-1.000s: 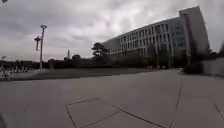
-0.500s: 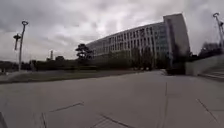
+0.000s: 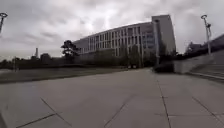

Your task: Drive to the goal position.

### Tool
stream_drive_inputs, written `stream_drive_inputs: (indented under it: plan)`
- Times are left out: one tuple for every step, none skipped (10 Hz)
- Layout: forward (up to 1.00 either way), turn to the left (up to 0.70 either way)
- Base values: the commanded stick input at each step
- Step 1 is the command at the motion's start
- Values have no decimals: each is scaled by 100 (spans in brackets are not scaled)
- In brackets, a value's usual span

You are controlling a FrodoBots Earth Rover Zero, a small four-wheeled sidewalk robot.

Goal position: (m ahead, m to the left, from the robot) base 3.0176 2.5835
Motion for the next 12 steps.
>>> stream_drive_inputs:
  plan:
    - [100,-36]
    - [100,-27]
    - [100,-3]
    - [100,4]
    - [100,4]
    - [100,4]
    - [100,4]
    - [100,4]
    - [100,4]
    - [100,4]
    - [100,4]
    - [100,4]
